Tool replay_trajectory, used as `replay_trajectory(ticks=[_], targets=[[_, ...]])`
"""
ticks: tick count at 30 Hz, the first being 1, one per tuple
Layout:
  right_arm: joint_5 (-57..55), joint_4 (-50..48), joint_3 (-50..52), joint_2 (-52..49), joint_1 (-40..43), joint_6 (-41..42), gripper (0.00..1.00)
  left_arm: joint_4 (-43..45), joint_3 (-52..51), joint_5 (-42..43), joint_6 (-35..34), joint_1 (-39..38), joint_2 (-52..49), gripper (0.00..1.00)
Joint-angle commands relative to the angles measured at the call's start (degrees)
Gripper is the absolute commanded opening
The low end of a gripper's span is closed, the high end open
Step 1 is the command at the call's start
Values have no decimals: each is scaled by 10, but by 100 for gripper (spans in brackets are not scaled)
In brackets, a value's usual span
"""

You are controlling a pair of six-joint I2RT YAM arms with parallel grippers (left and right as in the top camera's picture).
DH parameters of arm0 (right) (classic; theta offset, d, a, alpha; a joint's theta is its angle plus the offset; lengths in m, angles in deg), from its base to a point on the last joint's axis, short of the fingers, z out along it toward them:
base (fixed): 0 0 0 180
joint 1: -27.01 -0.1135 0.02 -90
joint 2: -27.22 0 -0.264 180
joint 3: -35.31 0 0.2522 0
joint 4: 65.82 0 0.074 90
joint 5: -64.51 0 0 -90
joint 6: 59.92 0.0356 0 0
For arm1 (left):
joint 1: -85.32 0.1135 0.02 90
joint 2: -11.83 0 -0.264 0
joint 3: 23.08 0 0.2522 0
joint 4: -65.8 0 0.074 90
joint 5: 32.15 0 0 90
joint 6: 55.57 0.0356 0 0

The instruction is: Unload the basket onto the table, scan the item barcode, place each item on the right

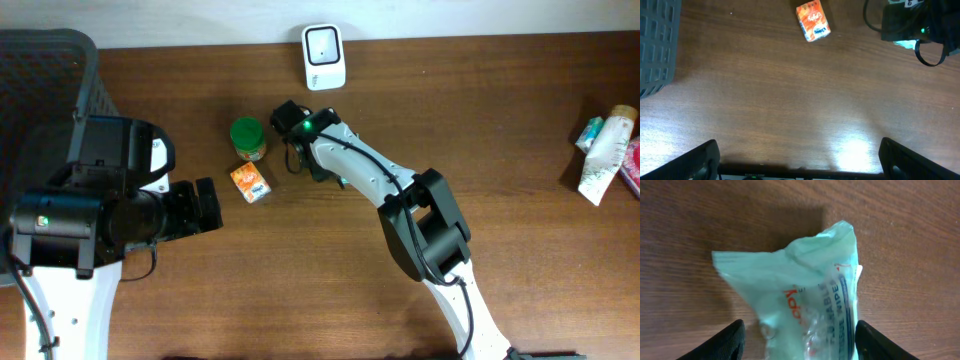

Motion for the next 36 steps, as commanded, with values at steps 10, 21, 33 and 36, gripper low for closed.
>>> replay_trajectory(ticks=[10,21,33,36], targets=[[-43,-28,48,2,2,53,62,1,2,-4,5,1,5,99],[14,-17,75,25,6,73,38,1,2,-4,5,1,5,99],[459,53,38,68,194,-132,38,1,2,-4,5,1,5,99],[439,64,37,68,209,-133,38,1,2,-4,5,1,5,99]])
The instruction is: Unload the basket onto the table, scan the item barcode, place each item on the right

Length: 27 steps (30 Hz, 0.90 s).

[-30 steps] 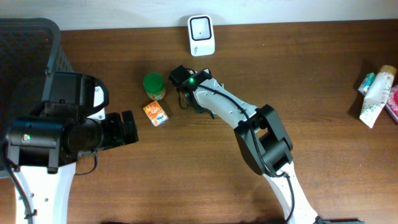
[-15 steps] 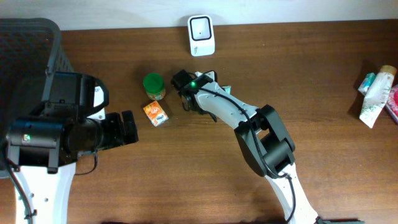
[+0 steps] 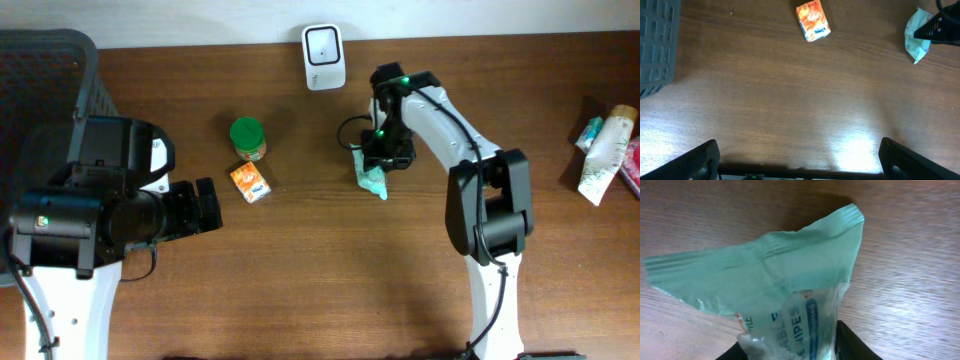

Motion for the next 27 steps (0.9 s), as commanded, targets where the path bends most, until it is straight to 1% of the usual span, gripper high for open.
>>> replay_trajectory(ticks=[1,3,6,8,9,11,13,14,16,17,21,23,24,25,27], targets=[[-3,10,-9,19,-3,-19,39,1,2,-4,5,1,5,99],[-34,22,-18,20,-3,-19,41,1,2,-4,5,1,5,99],[-144,79,-64,20,-3,-9,43,1,2,-4,5,1,5,99],[-191,102,-88,20,-3,-6,44,1,2,-4,5,1,5,99],[-209,115,-103,20,-3,-7,55,1,2,-4,5,1,5,99],[-211,121,-118,20,-3,-16,62,1,2,-4,5,1,5,99],[-207,124,-120,20,-3,-18,64,1,2,-4,5,1,5,99],[-165,124,-120,20,-3,-57,66,1,2,-4,5,1,5,99],[-77,124,-120,20,-3,-129,75,1,2,-4,5,1,5,99],[-44,124,-120,20,-3,-159,76,1,2,-4,5,1,5,99],[-7,128,-120,20,-5,-165,76,1,2,-4,5,1,5,99],[-7,130,-120,20,-16,-165,76,1,2,-4,5,1,5,99],[-20,127,-120,20,-26,-162,72,1,2,-4,5,1,5,99],[-57,118,-120,20,-36,-129,68,1,2,-4,5,1,5,99],[-111,114,-126,20,-53,-87,69,1,2,-4,5,1,5,99]])
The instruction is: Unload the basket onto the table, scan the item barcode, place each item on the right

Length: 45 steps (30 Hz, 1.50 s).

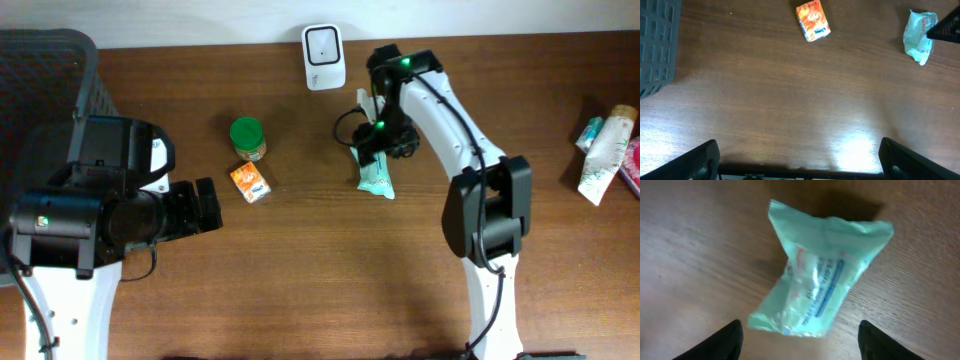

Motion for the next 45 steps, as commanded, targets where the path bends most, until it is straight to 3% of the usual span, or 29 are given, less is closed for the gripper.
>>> replay_trajectory(ticks=[1,6,12,20,31,33,35,45], targets=[[-74,3,-23,19,-37,57,69,1,2,-4,5,1,5,99],[-232,15,-38,21,-120,147,69,1,2,-4,5,1,5,99],[-306,0,-12,20,-178,245,69,1,2,-4,5,1,5,99],[-335,-82,98,20,-185,240,69,1,2,-4,5,1,5,99],[-391,-144,154,20,-183,221,68,1,2,-4,5,1,5,99],[-391,-158,169,20,-183,221,56,1,2,-4,5,1,5,99],[-392,-181,188,20,-183,221,52,1,2,-4,5,1,5,99],[-419,-225,211,20,-148,190,48,1,2,-4,5,1,5,99]])
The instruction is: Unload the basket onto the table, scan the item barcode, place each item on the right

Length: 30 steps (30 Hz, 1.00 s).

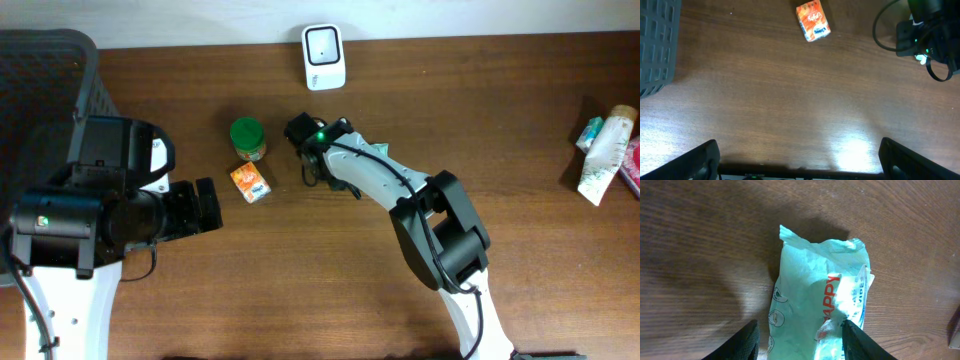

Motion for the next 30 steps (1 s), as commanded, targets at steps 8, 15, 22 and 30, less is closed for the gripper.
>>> replay_trajectory(ticks=[8,15,22,30], targets=[[23,-35,57,7,73,-28,36,1,2,-4,5,1,5,99],[310,53,-42,7,129,-101,8,1,2,-4,5,1,5,99],[271,98,-69,7,151,-116,51,1,2,-4,5,1,5,99],[71,98,-70,7,106,-81,58,1,2,-4,5,1,5,99]])
